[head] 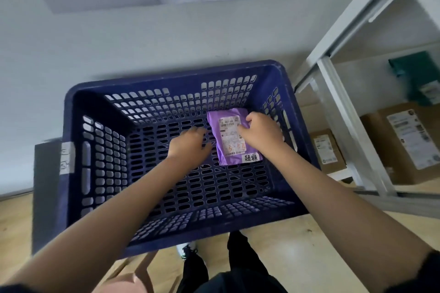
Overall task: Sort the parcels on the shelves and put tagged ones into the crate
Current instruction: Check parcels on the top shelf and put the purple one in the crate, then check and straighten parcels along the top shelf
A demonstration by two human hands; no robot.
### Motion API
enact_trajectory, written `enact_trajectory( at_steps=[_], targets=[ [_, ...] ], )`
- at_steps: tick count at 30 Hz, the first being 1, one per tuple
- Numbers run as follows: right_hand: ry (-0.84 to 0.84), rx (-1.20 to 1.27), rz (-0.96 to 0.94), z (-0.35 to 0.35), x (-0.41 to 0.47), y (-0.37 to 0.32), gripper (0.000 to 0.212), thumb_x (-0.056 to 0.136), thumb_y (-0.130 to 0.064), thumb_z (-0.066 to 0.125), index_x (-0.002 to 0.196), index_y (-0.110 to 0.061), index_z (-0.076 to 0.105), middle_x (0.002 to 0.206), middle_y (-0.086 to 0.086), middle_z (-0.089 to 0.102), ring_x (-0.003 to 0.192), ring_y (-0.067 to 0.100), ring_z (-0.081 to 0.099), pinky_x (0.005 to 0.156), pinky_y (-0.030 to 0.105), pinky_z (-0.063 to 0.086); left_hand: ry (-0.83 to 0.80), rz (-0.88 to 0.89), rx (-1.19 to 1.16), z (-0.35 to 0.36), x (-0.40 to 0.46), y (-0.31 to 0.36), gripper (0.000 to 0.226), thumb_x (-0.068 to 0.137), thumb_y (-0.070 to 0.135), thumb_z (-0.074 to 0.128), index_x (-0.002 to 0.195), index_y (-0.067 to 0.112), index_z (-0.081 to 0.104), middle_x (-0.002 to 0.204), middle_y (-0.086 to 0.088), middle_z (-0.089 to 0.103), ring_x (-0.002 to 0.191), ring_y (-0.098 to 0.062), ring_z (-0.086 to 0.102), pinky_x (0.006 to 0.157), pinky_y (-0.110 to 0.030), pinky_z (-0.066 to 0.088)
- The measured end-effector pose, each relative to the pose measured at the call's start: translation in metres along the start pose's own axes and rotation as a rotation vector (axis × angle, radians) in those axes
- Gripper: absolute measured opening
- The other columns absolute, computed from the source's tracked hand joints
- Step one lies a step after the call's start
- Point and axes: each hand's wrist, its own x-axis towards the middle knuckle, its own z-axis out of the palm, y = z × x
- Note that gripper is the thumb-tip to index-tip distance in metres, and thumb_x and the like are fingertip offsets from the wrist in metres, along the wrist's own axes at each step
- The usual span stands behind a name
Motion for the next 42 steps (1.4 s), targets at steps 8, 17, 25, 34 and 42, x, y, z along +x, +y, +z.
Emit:
enact_trajectory(
  at_steps=[8,17,25,34,42],
  targets=[
    [0.289,0.005,-0.281,-0.064,-0.069,-0.049,0.043,0.094,-0.041,0.060,0.130,-0.017,0.061,0.124,-0.004,0.065,0.106,0.015,0.064,0.081,0.035,0.056,0.360,-0.045,-0.030,-0.121,-0.083,-0.039,0.054,0.095,0.052,0.048,0.138,0.020,0.051,0.136,0.000,0.056,0.128,-0.023,0.048,0.085,-0.043,0.051],
    [0.423,0.039,-0.381,-0.106,-0.139,-0.085,0.044,0.095,-0.045,0.058,0.132,-0.022,0.060,0.127,-0.007,0.063,0.109,0.012,0.062,0.084,0.035,0.054,0.559,-0.036,-0.083,-0.188,-0.172,-0.036,0.052,0.094,0.052,0.049,0.138,0.024,0.050,0.138,0.002,0.054,0.128,-0.022,0.046,0.091,-0.042,0.048],
    [0.415,0.026,-0.447,-0.118,-0.217,-0.042,0.042,0.094,-0.048,0.058,0.129,-0.024,0.060,0.127,-0.010,0.063,0.103,0.009,0.062,0.079,0.031,0.053,0.544,-0.053,-0.089,-0.166,-0.246,0.009,0.055,0.095,0.054,0.049,0.142,0.025,0.046,0.145,0.004,0.048,0.132,-0.021,0.045,0.092,-0.044,0.049],
    [0.408,0.049,-0.485,-0.153,-0.305,0.030,0.042,0.094,-0.045,0.062,0.129,-0.023,0.061,0.124,-0.008,0.065,0.100,0.010,0.061,0.076,0.024,0.041,0.581,-0.059,-0.129,-0.129,-0.316,0.115,0.056,0.095,0.055,0.049,0.141,0.025,0.047,0.144,0.005,0.049,0.127,-0.020,0.049,0.087,-0.042,0.052],
    [0.447,0.007,-0.491,-0.189,-0.357,0.094,0.043,0.094,-0.049,0.059,0.130,-0.026,0.059,0.126,-0.010,0.064,0.106,0.011,0.062,0.079,0.030,0.050,0.605,-0.038,-0.098,-0.109,-0.348,0.199,0.058,0.094,0.059,0.047,0.142,0.027,0.045,0.144,0.006,0.048,0.128,-0.021,0.048,0.090,-0.042,0.050]
  ],
)
